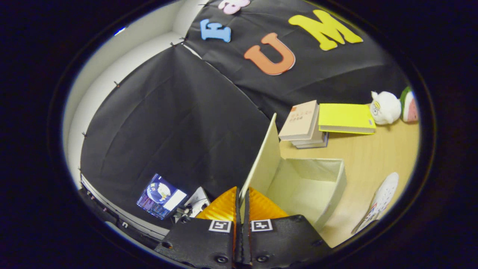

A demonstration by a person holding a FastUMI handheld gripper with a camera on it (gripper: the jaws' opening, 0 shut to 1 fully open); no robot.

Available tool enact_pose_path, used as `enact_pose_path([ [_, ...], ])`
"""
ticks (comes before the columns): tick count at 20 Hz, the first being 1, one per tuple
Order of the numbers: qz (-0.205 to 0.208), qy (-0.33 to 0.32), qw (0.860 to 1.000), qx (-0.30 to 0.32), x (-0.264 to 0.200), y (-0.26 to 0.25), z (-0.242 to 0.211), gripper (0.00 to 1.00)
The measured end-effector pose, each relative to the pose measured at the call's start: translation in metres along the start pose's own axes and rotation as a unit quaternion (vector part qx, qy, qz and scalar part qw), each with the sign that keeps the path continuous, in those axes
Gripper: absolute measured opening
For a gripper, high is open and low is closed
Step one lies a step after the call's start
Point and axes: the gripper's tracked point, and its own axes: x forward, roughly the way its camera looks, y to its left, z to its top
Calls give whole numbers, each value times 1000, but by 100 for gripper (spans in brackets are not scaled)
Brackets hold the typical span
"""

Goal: Open the storage box then place both shoes into the box .Put the left shoe in first, then the right shoe, with the right side of both shoes facing outward in a uniform manner.

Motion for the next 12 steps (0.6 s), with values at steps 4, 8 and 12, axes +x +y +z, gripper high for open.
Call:
enact_pose_path([
  [4, -25, 1, 997, -69, 38, 31, 10, 13],
  [8, -72, -22, 988, -138, 62, 48, 18, 46],
  [12, -116, -54, 979, -161, 64, 50, 23, 91],
])
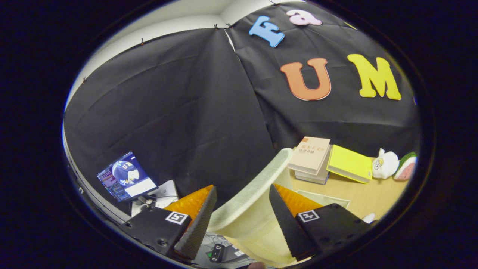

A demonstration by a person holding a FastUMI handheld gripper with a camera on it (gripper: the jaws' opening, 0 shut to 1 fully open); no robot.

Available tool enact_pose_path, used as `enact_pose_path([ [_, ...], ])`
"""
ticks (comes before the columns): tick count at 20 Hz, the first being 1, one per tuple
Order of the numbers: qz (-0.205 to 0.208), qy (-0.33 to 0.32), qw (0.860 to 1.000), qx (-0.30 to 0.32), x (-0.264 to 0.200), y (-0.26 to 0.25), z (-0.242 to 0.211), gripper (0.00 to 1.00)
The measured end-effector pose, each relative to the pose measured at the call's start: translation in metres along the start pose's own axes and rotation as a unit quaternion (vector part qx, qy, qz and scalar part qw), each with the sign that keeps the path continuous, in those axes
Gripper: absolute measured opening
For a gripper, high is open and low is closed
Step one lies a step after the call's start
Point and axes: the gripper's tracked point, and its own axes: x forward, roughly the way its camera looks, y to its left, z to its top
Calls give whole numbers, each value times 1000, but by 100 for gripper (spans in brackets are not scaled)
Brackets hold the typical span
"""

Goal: Open the storage box then place both shoes into the box .Put the left shoe in first, then the right shoe, with the right side of both shoes facing outward in a uniform manner.

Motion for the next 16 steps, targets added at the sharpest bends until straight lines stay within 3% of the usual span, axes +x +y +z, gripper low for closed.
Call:
enact_pose_path([
  [8, -102, -53, 993, -9, -48, -43, 0, 95],
  [16, -249, -67, 966, 23, -149, -159, -35, 96],
])
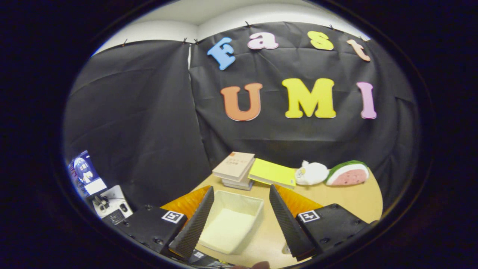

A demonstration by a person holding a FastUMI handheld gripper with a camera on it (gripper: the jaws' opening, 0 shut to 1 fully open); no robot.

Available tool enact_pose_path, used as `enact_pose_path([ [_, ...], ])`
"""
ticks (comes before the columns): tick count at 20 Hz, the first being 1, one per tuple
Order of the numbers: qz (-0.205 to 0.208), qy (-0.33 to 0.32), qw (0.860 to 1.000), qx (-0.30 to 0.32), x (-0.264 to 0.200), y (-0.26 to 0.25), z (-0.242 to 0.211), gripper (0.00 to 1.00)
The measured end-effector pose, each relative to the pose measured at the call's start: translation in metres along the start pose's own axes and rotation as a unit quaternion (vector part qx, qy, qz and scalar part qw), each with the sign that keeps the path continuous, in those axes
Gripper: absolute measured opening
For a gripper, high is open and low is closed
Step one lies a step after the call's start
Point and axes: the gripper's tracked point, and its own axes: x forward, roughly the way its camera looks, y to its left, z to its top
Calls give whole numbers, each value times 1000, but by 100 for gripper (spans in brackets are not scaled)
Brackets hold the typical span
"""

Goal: Open the storage box then place both shoes into the box .Put the left shoe in first, then the right shoe, with the right side of both shoes facing outward in a uniform manner.

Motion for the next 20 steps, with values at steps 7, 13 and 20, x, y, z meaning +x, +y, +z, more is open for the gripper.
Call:
enact_pose_path([
  [7, -102, 108, 987, 59, 0, -127, -86, 98],
  [13, -105, 243, 962, 74, 36, -179, -190, 98],
  [20, -63, 371, 920, 110, 84, -193, -271, 95],
])
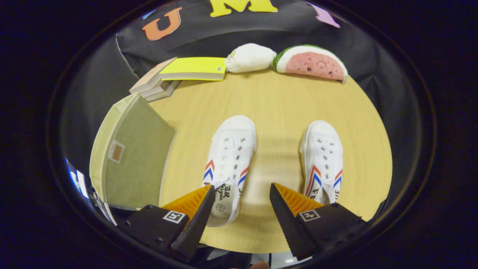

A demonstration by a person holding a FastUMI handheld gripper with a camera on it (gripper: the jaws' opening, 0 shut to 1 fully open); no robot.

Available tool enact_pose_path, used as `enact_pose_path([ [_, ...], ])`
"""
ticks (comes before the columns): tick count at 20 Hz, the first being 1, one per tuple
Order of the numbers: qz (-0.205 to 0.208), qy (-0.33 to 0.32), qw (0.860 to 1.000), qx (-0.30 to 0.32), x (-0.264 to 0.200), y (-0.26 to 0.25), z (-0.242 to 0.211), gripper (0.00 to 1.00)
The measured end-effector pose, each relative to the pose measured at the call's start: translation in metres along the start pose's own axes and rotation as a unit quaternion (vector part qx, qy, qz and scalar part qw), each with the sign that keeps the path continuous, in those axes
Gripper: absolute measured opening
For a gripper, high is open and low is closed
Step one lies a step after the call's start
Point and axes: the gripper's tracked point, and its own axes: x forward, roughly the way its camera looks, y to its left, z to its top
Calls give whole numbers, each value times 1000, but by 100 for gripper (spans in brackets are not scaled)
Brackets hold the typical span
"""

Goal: Open the storage box then place both shoes into the box .Put the left shoe in first, then the right shoe, with the right side of both shoes facing outward in a uniform manner.

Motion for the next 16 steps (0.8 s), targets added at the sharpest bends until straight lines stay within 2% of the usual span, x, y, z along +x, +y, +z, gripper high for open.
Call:
enact_pose_path([
  [4, 25, 51, 998, 6, 21, 2, -5, 89],
  [6, 29, 64, 997, 10, 27, 3, -6, 80],
  [7, 34, 72, 997, 17, 30, 3, -6, 70],
  [12, 68, 97, 992, 29, 36, 12, -9, 38],
  [13, 65, 101, 992, 30, 33, 11, -8, 25],
  [16, 78, 101, 991, 46, 30, 13, -10, 6],
])
